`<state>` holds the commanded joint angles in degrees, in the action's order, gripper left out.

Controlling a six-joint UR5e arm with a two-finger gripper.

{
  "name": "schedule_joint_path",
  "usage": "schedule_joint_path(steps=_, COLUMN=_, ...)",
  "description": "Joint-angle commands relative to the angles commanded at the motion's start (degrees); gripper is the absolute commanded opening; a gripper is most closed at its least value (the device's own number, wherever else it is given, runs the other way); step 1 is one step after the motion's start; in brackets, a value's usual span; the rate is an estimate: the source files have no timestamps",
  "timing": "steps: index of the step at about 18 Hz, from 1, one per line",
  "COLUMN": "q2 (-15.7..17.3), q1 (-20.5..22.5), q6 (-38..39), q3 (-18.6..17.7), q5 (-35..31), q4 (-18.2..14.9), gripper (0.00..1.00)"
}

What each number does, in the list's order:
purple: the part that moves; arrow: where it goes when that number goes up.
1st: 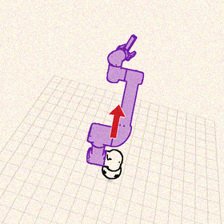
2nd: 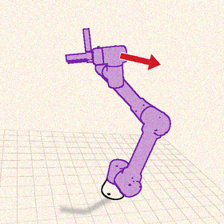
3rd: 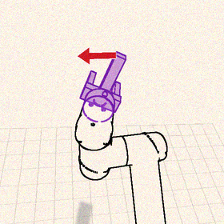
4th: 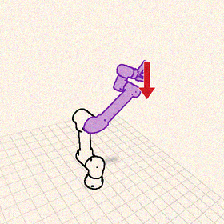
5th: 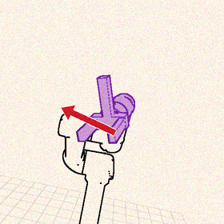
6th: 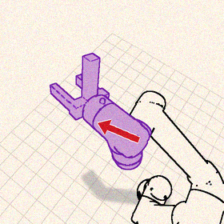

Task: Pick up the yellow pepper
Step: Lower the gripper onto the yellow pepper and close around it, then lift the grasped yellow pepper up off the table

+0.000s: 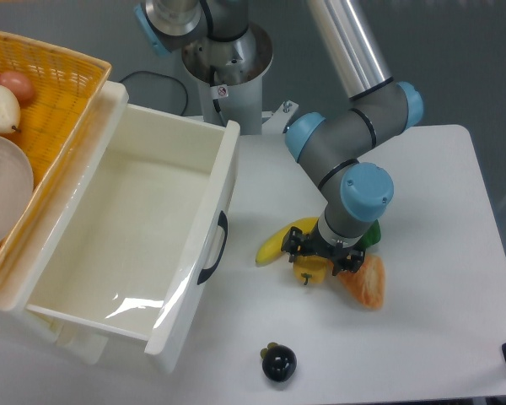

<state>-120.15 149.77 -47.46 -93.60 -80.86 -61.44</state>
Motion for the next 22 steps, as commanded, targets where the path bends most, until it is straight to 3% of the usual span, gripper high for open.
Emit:
schedule_joint_path(steps=4, q2=0.26, q1=-0.09, q6=0.17, q3=0.26, q5=0.00, q4=-0.09, gripper=0.29)
schedule_joint_path(steps=6, q2=0.61, q1=0.00, q6=0.00, q3=1.40, q5=0.00, q4=-0.26, gripper=0.18)
schedule_joint_path(steps=12, q2=2.81, q1=-1.23, q6=-1.92, q3=5.71, q5=-0.09, q4=-1.84, gripper=0.18)
schedule_joint_path(steps=17, q2=6.41, q1=-1.76, q6=-12.37, q3=5.89, q5=0.00, q4=-4.39, gripper=0.18)
schedule_joint_path(steps=22, q2=9.31, q1=-1.50, q6=-23.01, q3=4.23, q5=0.09, q4=-4.66, gripper=0.18)
